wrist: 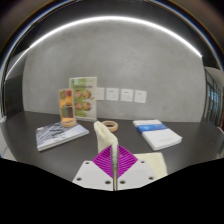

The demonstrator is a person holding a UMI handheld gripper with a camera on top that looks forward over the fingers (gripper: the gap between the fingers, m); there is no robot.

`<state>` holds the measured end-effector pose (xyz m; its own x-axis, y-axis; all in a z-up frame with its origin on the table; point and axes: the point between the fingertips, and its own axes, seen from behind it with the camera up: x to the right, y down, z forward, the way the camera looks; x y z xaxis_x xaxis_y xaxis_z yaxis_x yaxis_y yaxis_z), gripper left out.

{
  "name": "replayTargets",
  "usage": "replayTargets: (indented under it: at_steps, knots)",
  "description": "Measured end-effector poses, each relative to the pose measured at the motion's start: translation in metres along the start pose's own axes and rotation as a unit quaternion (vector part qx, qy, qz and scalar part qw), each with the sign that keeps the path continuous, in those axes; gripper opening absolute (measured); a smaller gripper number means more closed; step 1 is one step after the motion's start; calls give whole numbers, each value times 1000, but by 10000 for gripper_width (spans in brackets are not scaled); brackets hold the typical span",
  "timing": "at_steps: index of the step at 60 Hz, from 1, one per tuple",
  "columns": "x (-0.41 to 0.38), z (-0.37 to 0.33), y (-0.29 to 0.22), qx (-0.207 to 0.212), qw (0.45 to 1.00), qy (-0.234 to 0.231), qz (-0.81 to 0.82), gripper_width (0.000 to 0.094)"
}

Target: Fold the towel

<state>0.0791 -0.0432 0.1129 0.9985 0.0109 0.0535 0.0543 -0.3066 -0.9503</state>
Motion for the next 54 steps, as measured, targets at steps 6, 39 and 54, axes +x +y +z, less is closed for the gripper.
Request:
replayTargets:
  at_steps: [6, 39, 54]
  knots:
    - [79, 5, 20, -18, 998, 65, 15, 29]
    - [117, -41, 68, -83, 988, 124, 36, 847]
    - [-13, -152, 54, -48, 996, 69, 11, 831]
